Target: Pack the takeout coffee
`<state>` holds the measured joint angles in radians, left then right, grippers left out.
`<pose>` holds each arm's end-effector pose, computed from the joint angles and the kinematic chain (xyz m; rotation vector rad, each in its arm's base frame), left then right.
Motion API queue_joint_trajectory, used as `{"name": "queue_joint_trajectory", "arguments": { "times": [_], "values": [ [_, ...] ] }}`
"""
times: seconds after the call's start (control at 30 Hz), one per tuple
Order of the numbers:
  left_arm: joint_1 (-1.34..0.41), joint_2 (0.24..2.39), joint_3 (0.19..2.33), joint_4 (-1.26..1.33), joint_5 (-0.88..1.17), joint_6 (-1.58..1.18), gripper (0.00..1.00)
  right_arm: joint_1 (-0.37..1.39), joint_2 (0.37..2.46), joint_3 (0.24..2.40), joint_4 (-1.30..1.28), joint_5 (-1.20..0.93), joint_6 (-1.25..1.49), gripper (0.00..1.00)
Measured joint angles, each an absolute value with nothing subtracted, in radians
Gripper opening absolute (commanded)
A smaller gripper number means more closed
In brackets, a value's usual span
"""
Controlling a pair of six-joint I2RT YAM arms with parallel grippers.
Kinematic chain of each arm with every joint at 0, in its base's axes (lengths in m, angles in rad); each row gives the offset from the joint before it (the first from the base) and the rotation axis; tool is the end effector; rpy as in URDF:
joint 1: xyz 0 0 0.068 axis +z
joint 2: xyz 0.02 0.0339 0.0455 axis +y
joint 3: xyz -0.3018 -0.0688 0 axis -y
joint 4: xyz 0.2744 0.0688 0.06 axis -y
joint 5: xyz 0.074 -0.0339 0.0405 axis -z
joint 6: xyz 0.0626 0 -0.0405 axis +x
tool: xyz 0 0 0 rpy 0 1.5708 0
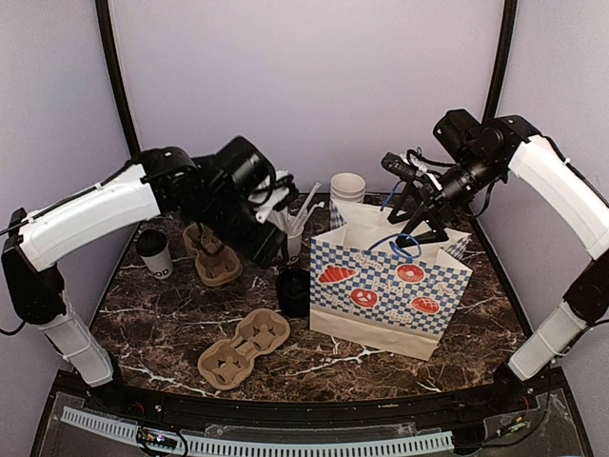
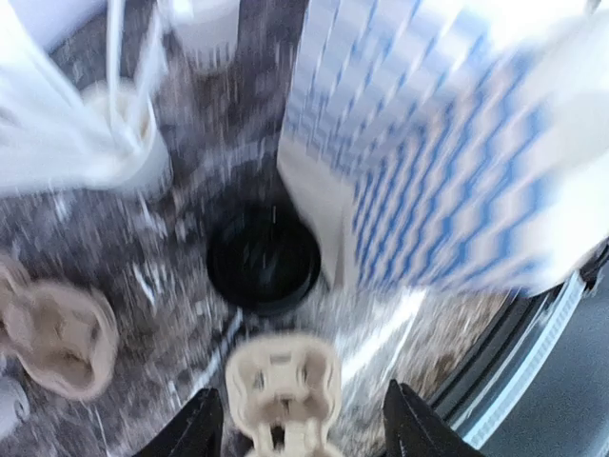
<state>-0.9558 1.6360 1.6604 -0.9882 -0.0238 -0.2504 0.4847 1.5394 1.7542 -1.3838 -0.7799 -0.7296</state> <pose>0.2265 -0.3180 0.3692 0.8872 2.4383 -0.4355 0.2557 0.1844 0.4232 -1.5951 1.9301 0.9558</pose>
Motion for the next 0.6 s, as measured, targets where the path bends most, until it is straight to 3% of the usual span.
{"name": "queue_joint_trajectory", "arguments": {
  "times": [0.2, 0.43, 0.6],
  "values": [
    [-0.953, 1.576, 1.874, -0.688, -0.019, -0.107, 0.7, 0.553, 1.508, 1.753, -1.384, -0.751, -0.751, 0.86],
    [-0.953, 1.773, 2.003, -0.395, 0.163, -0.017, 0.67, 0.584, 1.508, 1.755, -1.389, -0.739, -0.769, 0.86],
    [-0.953, 1.926, 2.002, -0.324, 0.284, 0.004, 0.61, 0.609, 1.508, 1.758, -1.399, -0.738, -0.774, 0.86]
  ]
}}
